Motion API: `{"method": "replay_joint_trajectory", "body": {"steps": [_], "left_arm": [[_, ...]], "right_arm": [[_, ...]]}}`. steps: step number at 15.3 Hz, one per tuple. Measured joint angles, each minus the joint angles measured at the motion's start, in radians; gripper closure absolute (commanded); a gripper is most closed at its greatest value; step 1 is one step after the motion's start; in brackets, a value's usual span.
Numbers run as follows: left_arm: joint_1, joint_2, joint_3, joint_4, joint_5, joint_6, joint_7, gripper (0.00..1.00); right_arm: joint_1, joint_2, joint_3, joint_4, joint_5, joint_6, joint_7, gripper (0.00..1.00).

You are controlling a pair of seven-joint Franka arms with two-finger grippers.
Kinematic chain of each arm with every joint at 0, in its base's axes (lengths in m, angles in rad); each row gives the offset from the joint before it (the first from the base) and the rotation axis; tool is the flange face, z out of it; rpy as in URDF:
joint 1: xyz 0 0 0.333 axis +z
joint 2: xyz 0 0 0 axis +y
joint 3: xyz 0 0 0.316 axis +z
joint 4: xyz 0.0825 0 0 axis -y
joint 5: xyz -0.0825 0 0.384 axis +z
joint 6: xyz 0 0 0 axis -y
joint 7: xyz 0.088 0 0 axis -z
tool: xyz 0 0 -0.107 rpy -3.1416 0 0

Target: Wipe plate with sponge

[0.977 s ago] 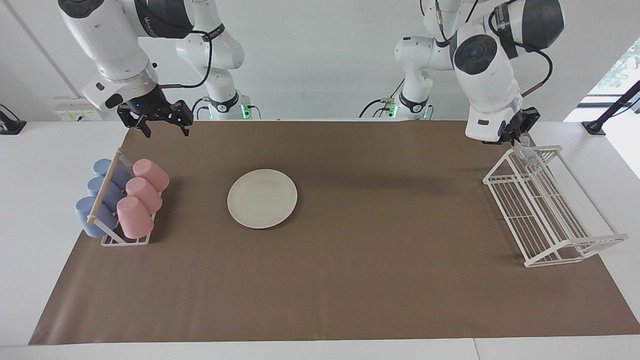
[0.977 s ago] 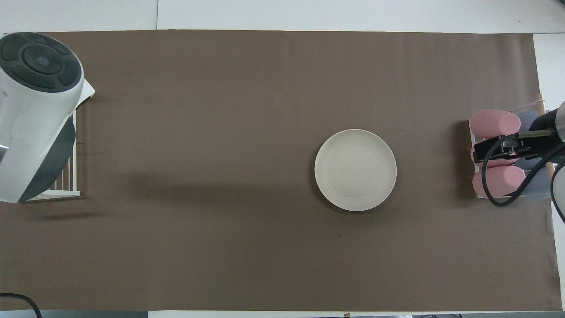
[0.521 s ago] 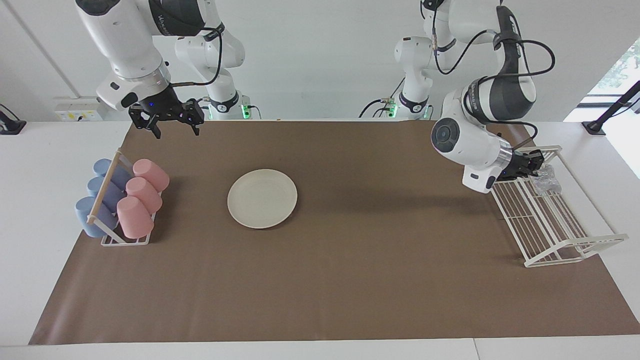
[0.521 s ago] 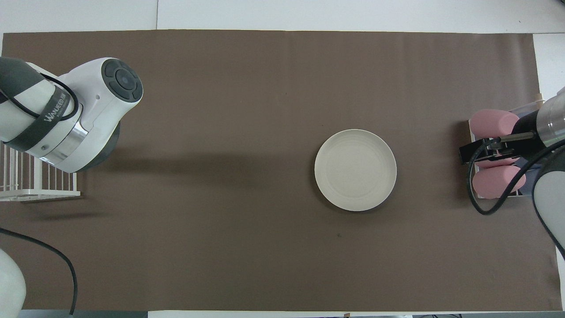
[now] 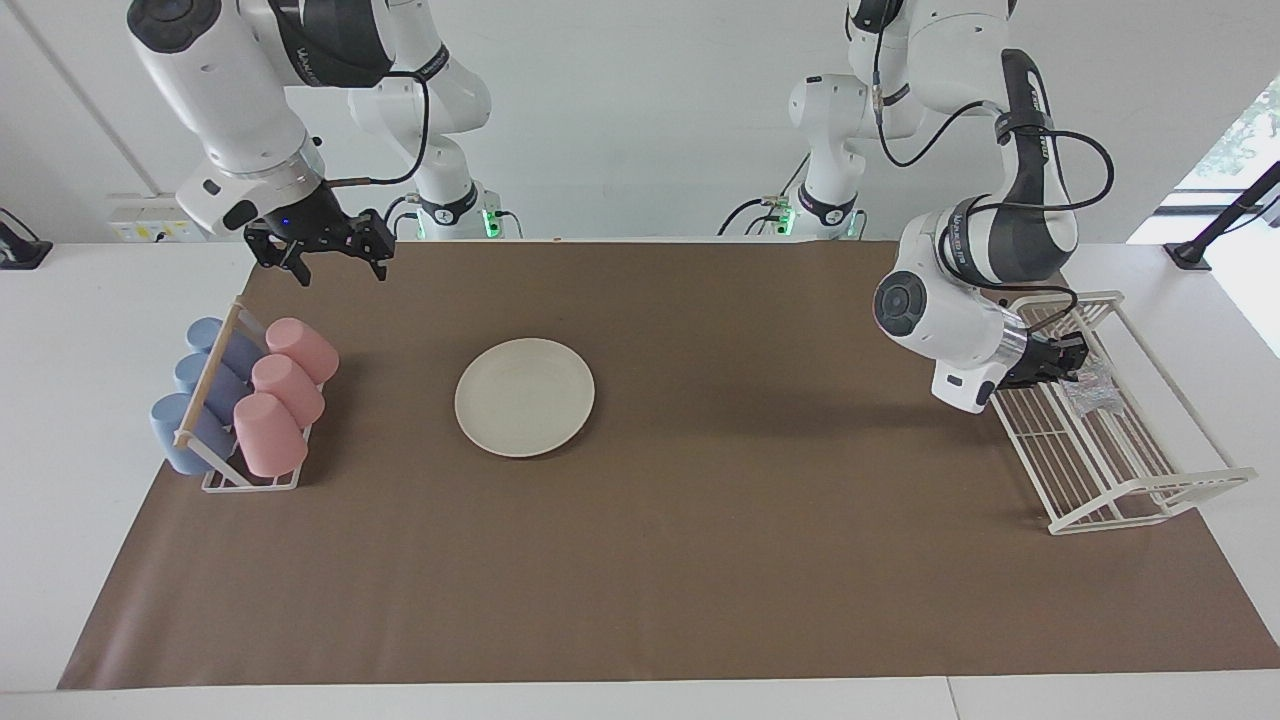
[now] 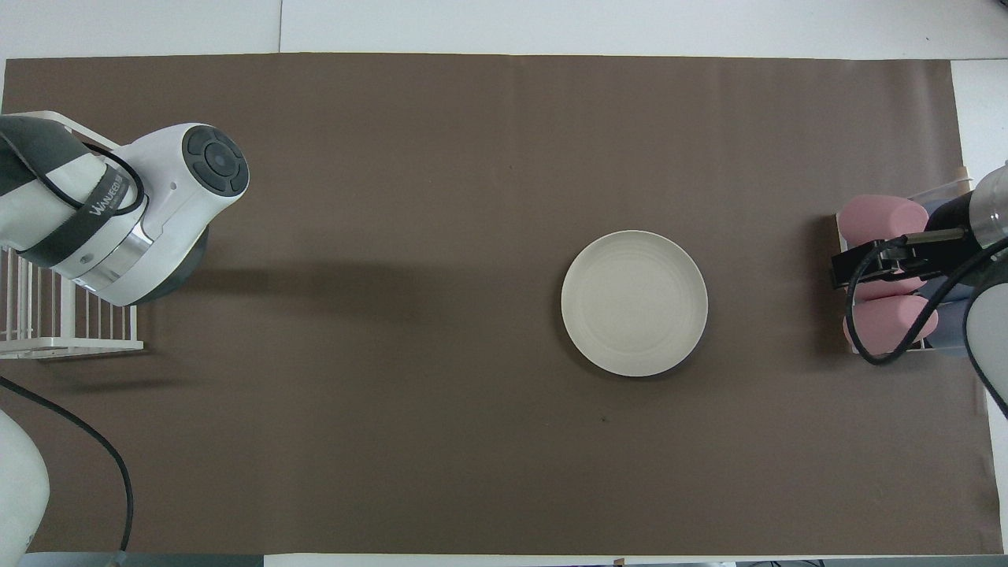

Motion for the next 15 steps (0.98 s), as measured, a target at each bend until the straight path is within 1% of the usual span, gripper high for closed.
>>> {"method": "replay_joint_trajectory", "body": {"steps": [2,6,7,8,9,10,11,12,13,14,15], "left_arm": [[0.001,-0.001,0.000,-0.011,0.000,0.016,-0.014,1.00],[0.002,-0.011,0.001,-0.042,0.002,0.063,-0.024,1.00],[0.003,-0.014,0.002,-0.049,0.004,0.070,-0.026,0.97],[0.005,-0.017,0.002,-0.053,0.006,0.075,-0.027,0.93],[0.008,-0.018,0.002,-0.056,0.008,0.079,-0.027,0.85],[0.010,-0.020,0.002,-0.057,0.008,0.083,-0.027,0.57],[0.012,-0.022,0.002,-0.058,0.008,0.084,-0.027,0.33],[0.013,-0.023,0.002,-0.059,0.008,0.085,-0.027,0.19],[0.013,-0.024,0.002,-0.059,0.008,0.087,-0.027,0.06],[0.013,-0.024,0.002,-0.060,0.008,0.089,-0.027,0.00],[0.014,-0.024,0.003,-0.061,0.008,0.091,-0.025,0.00]], "right_arm": [[0.017,0.000,-0.028,0.000,-0.001,0.000,-0.012,0.00],[0.018,0.000,-0.077,0.000,-0.001,0.007,-0.106,0.00],[0.018,0.000,-0.083,0.000,-0.001,0.025,-0.112,0.00],[0.018,0.000,-0.085,0.001,-0.002,0.061,-0.112,0.00],[0.018,0.003,-0.085,0.008,-0.003,0.101,-0.112,0.00],[0.020,0.009,-0.084,0.026,-0.009,0.118,-0.112,0.00],[0.021,0.016,-0.084,0.047,-0.021,0.108,-0.112,0.00],[0.022,0.022,-0.084,0.065,-0.027,0.071,-0.112,0.00],[0.022,0.026,-0.084,0.080,-0.028,0.026,-0.112,0.00],[0.022,0.028,-0.085,0.091,-0.028,-0.006,-0.112,0.00],[0.022,0.028,-0.087,0.099,-0.028,-0.020,-0.112,0.00]]}}
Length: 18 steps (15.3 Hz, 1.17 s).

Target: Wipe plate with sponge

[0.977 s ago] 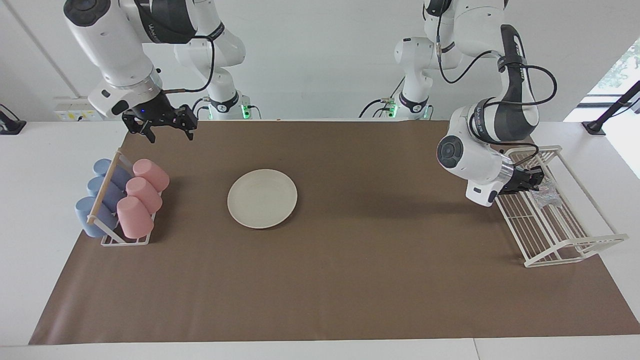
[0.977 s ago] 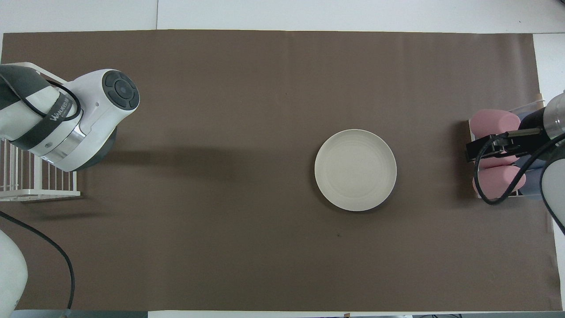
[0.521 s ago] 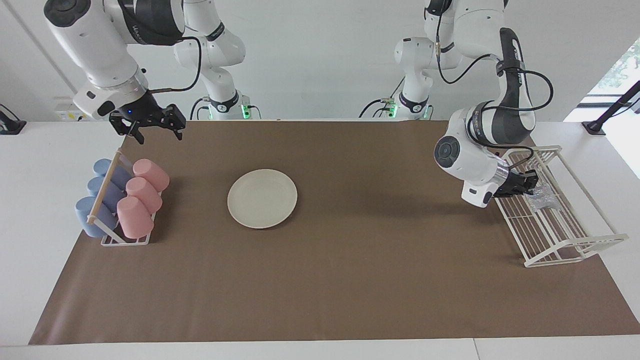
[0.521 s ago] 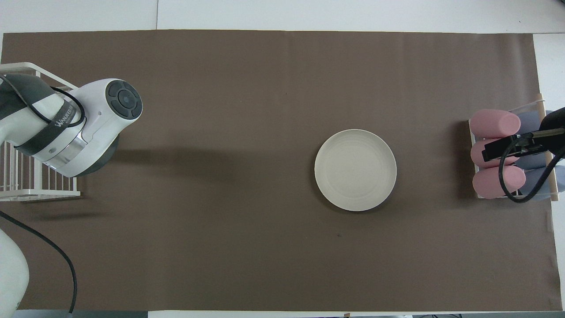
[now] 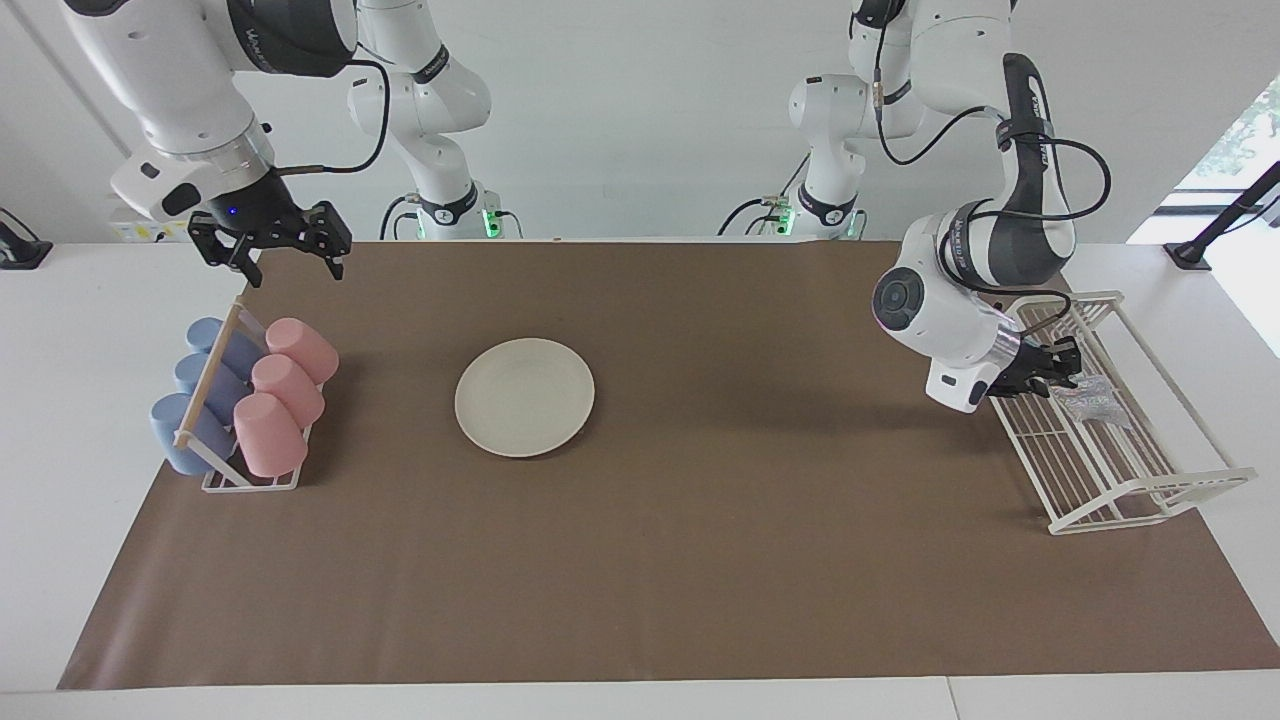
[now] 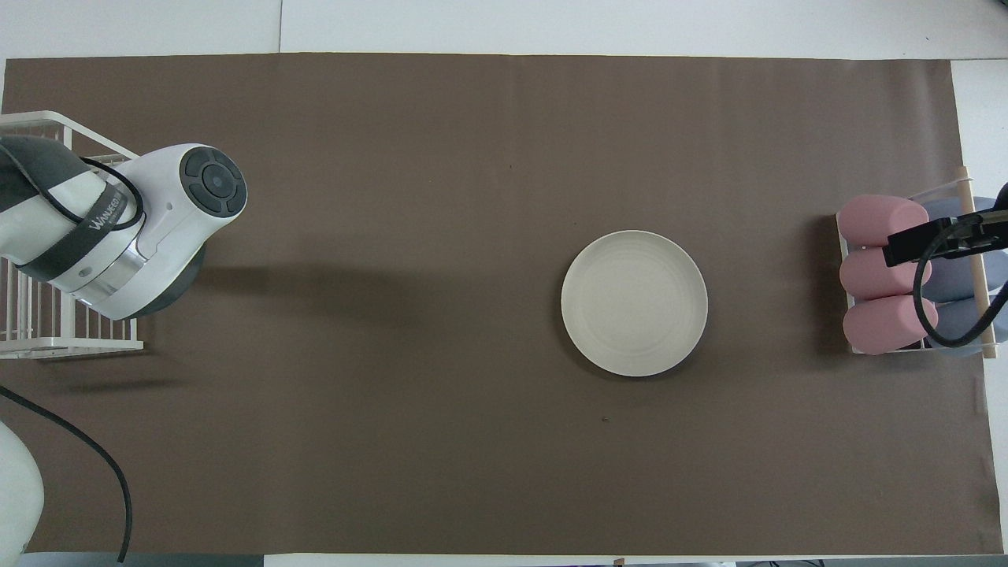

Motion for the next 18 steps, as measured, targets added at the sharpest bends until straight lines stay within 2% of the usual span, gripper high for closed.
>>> {"method": "replay_joint_trajectory", "body": {"steps": [5,8,13,16,18], "left_arm": [[0.004,-0.010,0.005,0.001,0.002,0.011,0.056,0.00],[0.024,-0.036,0.004,0.022,-0.031,0.013,0.154,0.00],[0.056,-0.094,0.008,0.131,-0.370,0.009,0.305,0.00],[0.066,-0.143,0.009,0.150,-0.520,-0.001,0.309,0.00],[0.095,-0.185,0.010,0.154,-0.661,-0.010,0.310,0.00]], "right_arm": [[0.000,0.001,-0.001,0.010,0.007,-0.010,0.021,0.00],[0.000,0.004,-0.005,0.010,0.007,-0.015,0.021,0.00],[0.000,0.006,-0.031,0.010,0.007,-0.015,0.021,0.00],[0.002,0.006,-0.029,0.010,0.008,-0.014,0.021,0.00],[0.002,0.006,-0.027,0.010,0.008,-0.014,0.021,0.00]]}}
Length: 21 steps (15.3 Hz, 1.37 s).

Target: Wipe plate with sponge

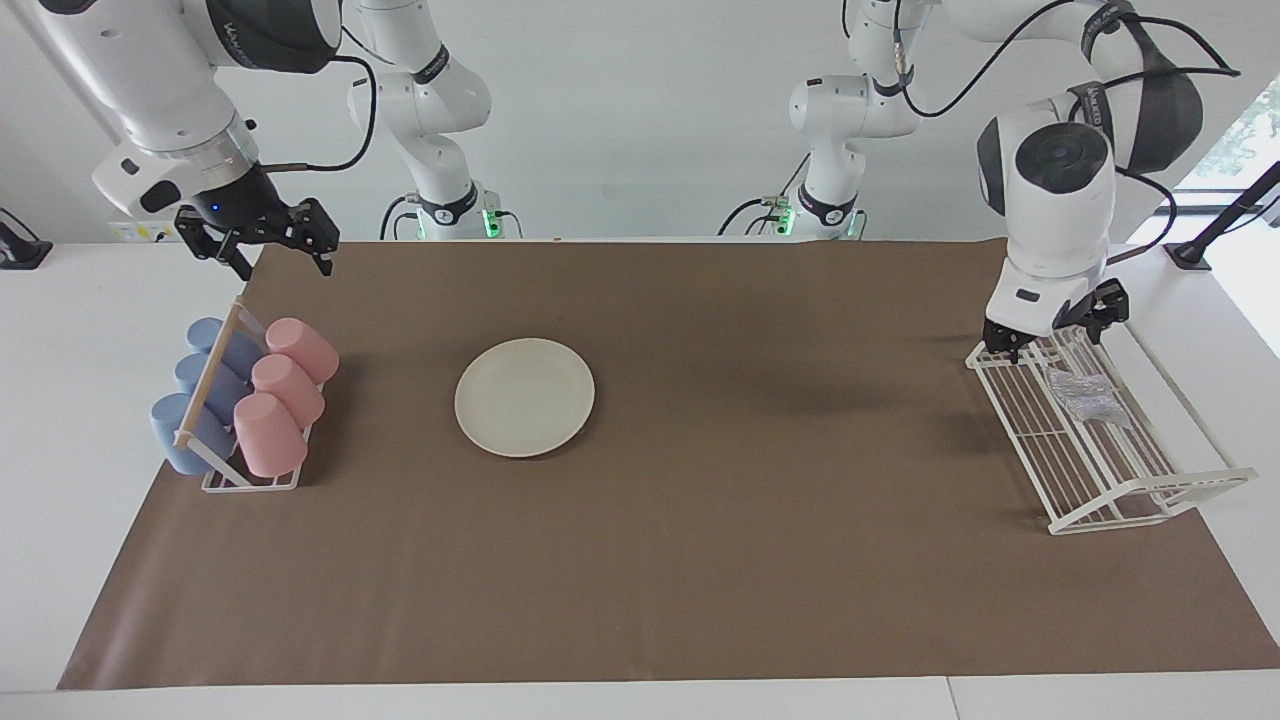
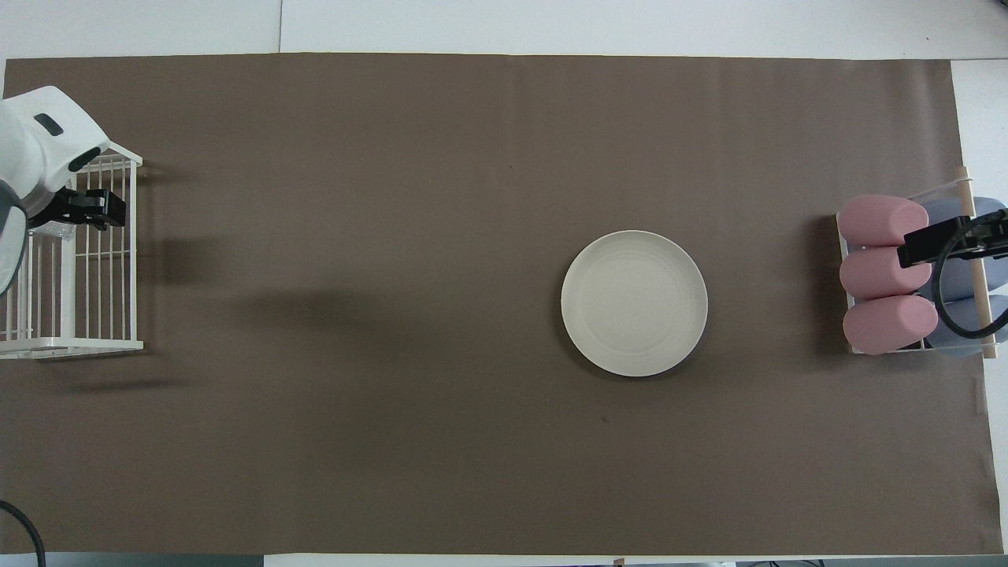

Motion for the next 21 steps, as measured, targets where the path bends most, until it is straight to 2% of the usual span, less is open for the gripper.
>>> {"method": "replay_joint_trajectory", "body": {"steps": [2,5,10,12,21], "left_arm": [[0.033,-0.046,0.001,0.003,-0.136,-0.018,0.004,0.00],[0.049,-0.103,0.001,0.009,-0.244,-0.099,0.007,0.00],[0.047,-0.145,-0.018,0.015,-0.284,-0.267,0.007,0.00],[0.047,-0.145,-0.017,0.016,-0.345,-0.311,0.006,0.00],[0.048,-0.133,-0.007,0.071,-0.401,-0.316,0.006,0.00]], "right_arm": [[0.000,0.000,0.003,0.000,0.000,0.000,0.000,0.00],[0.000,0.000,0.011,0.000,0.001,0.000,0.000,0.00],[0.001,0.000,0.015,0.000,0.001,0.000,0.000,0.00],[0.001,0.000,0.015,0.000,0.001,0.002,0.000,0.00],[0.001,0.000,0.015,-0.001,0.034,0.018,0.000,0.00]]}}
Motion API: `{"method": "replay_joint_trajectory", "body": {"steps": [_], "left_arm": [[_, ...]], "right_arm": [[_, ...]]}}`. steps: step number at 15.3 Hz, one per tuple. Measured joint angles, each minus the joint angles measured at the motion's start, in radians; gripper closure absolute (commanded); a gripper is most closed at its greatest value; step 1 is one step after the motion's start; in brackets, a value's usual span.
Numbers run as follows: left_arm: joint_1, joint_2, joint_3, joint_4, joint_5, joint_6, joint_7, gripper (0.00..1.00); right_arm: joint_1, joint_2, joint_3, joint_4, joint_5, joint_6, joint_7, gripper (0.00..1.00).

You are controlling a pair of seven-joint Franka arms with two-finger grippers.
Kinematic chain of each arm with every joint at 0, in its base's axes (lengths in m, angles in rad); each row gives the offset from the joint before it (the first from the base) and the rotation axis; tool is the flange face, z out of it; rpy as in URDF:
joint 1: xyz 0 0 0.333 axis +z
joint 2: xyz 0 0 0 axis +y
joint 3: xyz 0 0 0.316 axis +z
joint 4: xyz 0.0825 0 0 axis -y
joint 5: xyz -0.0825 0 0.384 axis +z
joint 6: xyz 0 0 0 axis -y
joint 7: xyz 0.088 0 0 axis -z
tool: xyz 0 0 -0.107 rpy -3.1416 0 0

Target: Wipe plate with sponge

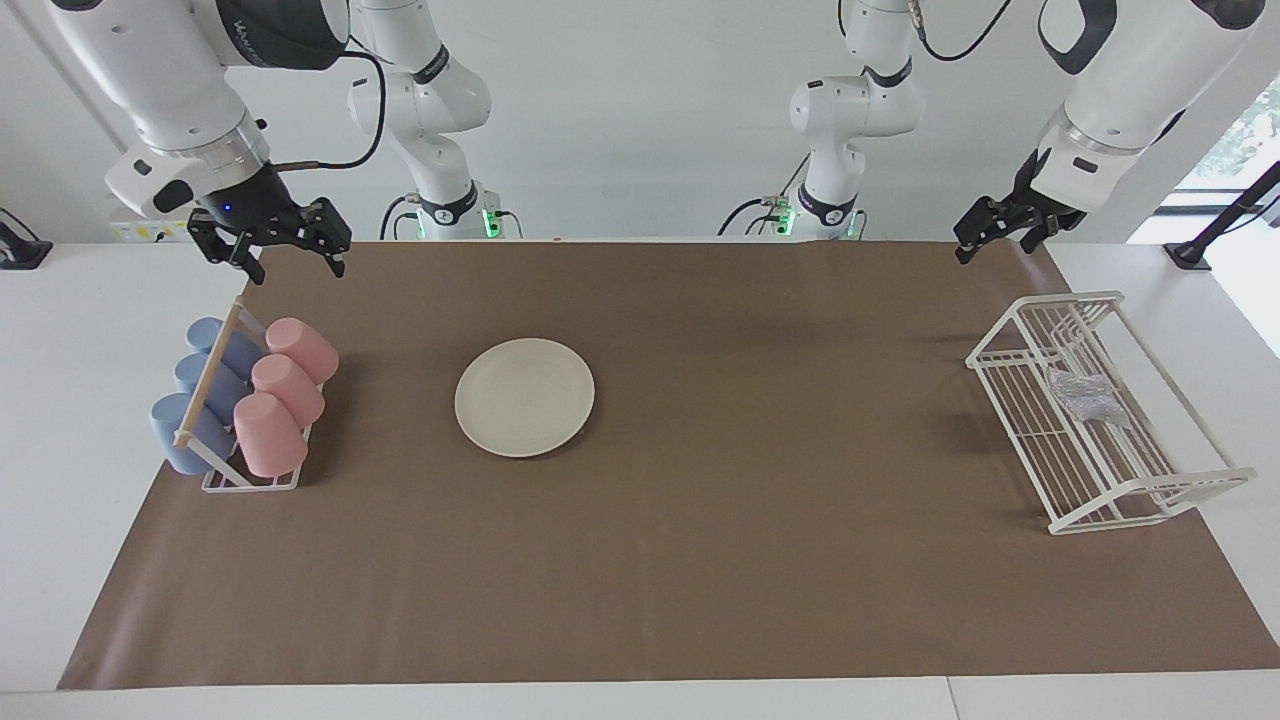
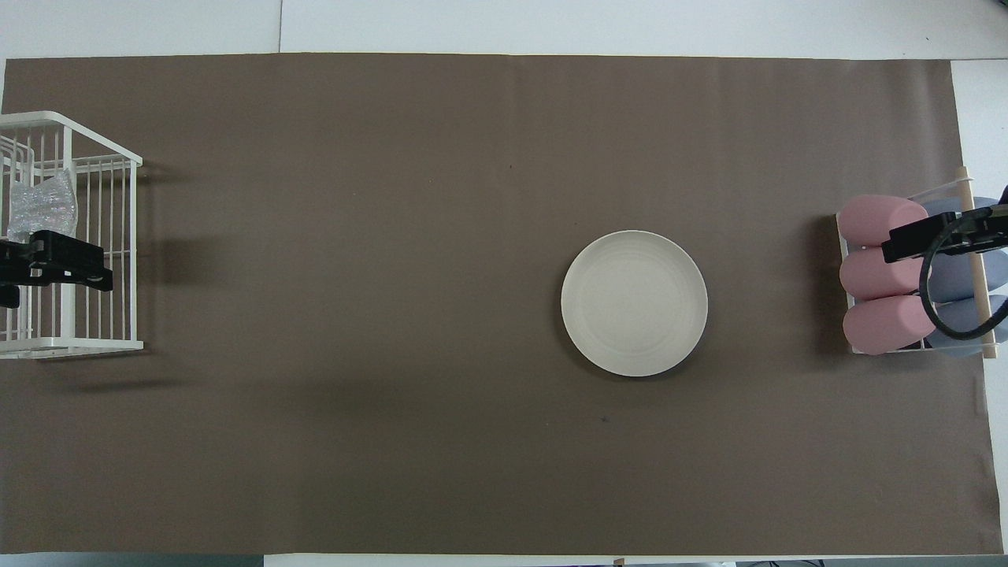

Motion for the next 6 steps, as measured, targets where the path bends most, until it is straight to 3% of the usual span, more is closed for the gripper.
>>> {"method": "replay_joint_trajectory", "body": {"steps": [6], "left_arm": [[-0.001,0.012,-0.004,0.002,-0.012,0.000,0.000,0.00]], "right_arm": [[0.000,0.000,0.000,0.000,0.006,0.000,0.000,0.00]]}}
